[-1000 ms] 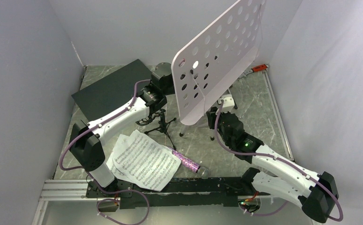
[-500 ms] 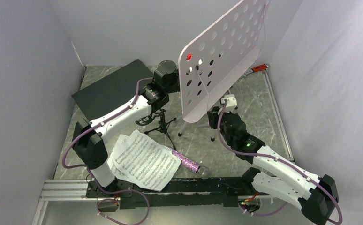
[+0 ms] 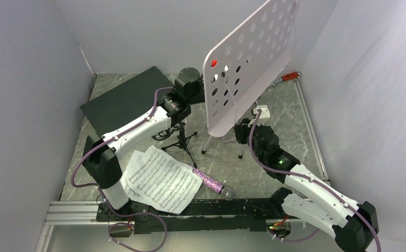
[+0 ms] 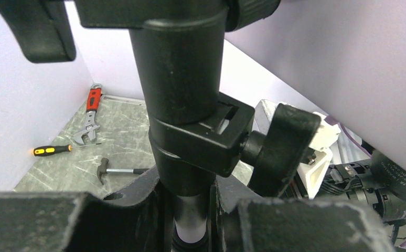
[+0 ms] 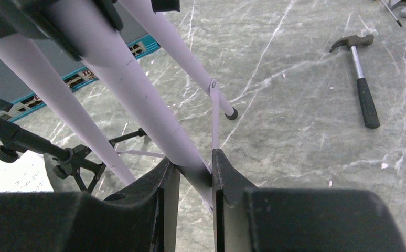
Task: Set up the instrument practice props
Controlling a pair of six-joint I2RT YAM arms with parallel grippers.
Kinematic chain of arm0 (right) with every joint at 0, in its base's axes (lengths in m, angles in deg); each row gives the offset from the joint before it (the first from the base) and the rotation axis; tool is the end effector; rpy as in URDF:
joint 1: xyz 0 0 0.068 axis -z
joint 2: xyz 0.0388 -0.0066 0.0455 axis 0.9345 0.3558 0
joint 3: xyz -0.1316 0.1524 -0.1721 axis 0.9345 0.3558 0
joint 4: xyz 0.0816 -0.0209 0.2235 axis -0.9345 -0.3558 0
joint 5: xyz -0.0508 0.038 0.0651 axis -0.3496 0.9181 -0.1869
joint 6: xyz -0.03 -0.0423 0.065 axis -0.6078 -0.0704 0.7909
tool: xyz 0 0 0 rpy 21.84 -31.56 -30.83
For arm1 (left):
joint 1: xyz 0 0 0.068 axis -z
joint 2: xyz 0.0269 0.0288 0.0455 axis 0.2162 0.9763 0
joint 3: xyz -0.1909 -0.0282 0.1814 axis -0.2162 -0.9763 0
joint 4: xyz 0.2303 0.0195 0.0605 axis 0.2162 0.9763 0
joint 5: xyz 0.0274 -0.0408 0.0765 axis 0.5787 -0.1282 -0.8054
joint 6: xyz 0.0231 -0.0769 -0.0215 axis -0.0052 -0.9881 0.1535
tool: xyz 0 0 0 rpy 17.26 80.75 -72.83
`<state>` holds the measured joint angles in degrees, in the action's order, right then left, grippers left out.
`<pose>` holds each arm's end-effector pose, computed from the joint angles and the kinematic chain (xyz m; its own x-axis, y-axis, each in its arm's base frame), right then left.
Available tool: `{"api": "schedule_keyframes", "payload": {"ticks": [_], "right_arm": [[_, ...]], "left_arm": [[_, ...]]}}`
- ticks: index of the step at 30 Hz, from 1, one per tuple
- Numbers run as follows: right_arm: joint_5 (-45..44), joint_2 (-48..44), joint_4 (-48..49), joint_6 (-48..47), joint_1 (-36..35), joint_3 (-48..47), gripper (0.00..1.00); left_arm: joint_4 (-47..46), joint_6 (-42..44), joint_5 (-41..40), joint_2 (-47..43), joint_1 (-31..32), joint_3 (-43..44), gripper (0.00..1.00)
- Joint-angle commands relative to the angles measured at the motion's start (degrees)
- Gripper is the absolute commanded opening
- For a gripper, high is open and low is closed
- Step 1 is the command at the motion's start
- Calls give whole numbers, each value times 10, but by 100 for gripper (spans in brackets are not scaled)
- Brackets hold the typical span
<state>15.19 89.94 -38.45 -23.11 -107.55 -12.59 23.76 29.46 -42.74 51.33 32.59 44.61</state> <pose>0.1834 0.1119 0.2674 -0.2873 0.1381 -0.9478 -0.2282 0.9512 0.2078 0.2621 -0.3175 0.4157 0.0181 -0.0846 -0.9963 0.9762 0.2170 -0.0007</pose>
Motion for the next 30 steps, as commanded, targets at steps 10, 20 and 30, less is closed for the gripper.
{"api": "schedule_keyframes", "payload": {"ticks": [10,20,30], "right_arm": [[-120,-18,-154,77,43,25,0],[-125,-14,-154,76,50,19,0],[-106,-18,-159,70,69,12,0]], "left_arm": [[-239,15,-14,-99,-15,94,3],[-229,16,-8,-102,-20,112,3],[-217,12,0,-103,-32,134,3]]}}
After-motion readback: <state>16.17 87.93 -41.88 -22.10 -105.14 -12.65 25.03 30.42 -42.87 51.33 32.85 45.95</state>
